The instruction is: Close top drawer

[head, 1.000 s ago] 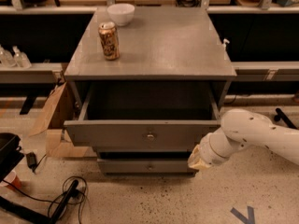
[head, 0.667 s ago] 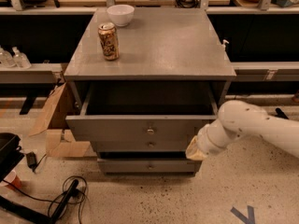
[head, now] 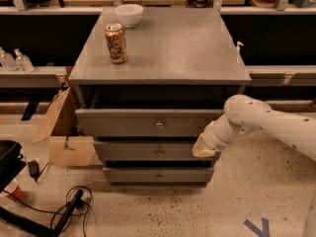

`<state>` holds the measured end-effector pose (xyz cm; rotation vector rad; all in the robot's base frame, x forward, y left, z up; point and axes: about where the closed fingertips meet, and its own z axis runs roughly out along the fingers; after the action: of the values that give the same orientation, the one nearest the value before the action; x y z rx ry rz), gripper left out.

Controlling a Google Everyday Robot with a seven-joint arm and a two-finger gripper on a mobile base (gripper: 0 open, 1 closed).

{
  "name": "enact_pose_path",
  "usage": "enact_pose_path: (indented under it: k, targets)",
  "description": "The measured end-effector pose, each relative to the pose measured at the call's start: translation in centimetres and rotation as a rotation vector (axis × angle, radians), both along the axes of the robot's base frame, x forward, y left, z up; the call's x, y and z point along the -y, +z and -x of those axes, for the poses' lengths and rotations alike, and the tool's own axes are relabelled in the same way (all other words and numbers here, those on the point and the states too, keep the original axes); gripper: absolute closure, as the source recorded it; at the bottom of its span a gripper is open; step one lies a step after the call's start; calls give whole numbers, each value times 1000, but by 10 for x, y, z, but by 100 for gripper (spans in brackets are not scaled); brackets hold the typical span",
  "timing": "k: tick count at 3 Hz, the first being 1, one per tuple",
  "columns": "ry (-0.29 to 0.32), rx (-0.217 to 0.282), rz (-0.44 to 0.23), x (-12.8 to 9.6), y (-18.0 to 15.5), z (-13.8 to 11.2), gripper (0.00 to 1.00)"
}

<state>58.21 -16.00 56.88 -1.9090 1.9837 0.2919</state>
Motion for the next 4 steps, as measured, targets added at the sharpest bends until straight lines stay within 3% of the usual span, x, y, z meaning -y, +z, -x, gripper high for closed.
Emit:
enact_pose_path:
  k: [1,2,3,4]
  targets:
    - [-5,28,-8,1,9,-24,100]
    - [-19,88,-31,7,27,-71,100]
    - [-19,88,-31,7,27,-70,100]
    - [-55,136,17,29,71,-89,100]
